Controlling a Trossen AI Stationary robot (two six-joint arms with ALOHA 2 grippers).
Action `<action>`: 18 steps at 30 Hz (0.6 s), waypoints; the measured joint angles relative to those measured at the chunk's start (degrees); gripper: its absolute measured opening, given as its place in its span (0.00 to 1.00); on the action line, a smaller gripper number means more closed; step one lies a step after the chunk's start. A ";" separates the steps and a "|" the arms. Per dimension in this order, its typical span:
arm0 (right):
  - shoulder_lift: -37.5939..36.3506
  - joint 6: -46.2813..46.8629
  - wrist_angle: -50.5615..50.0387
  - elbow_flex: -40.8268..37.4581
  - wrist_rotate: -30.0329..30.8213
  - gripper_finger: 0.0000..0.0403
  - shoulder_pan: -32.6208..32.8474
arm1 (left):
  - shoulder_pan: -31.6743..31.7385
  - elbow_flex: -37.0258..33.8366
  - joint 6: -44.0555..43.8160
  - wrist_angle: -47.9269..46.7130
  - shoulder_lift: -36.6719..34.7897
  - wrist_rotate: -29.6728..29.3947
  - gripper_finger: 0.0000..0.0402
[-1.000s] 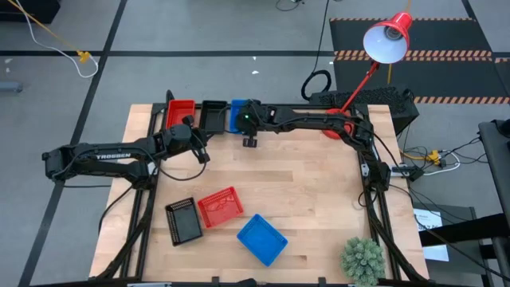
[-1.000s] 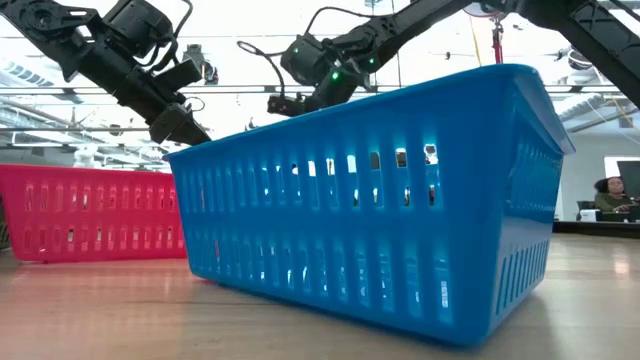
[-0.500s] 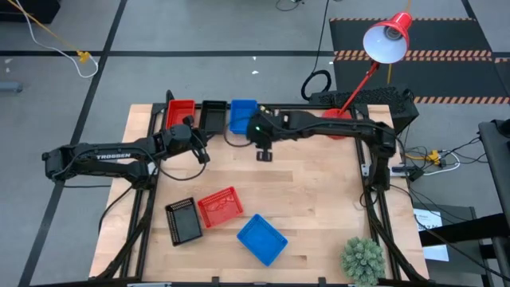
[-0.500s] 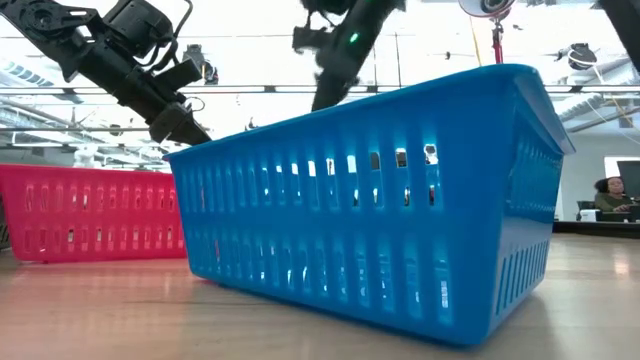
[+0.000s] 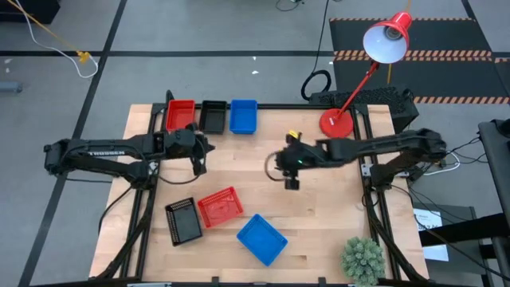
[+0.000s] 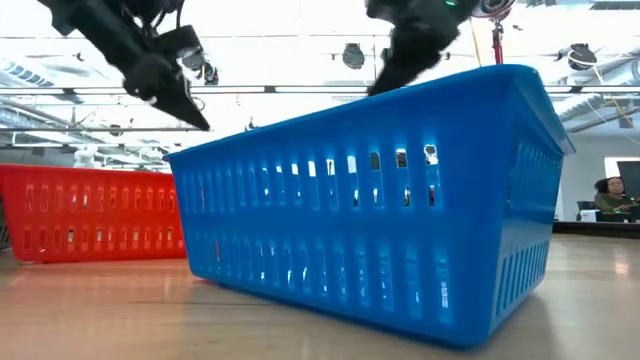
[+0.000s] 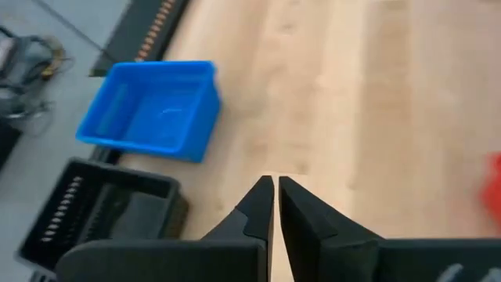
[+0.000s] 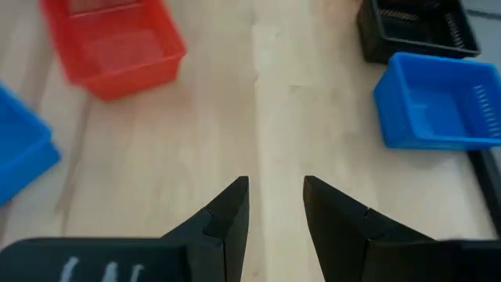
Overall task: Stack baskets by color
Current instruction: Stack the bottom red bin on top of the stacked red bins
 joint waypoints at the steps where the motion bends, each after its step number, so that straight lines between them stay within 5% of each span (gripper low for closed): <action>1: -1.77 0.11 1.68 -2.67 -0.01 0.29 0.58 | -1.45 1.26 -0.71 -2.06 0.00 0.08 0.06; 8: -12.35 1.33 9.33 -15.77 0.02 0.29 2.75 | -16.19 4.62 -4.31 -4.70 0.33 0.10 0.06; 18: -19.13 1.32 9.69 -17.48 0.28 0.29 2.79 | -34.48 17.50 -19.49 -16.67 13.63 -2.07 0.11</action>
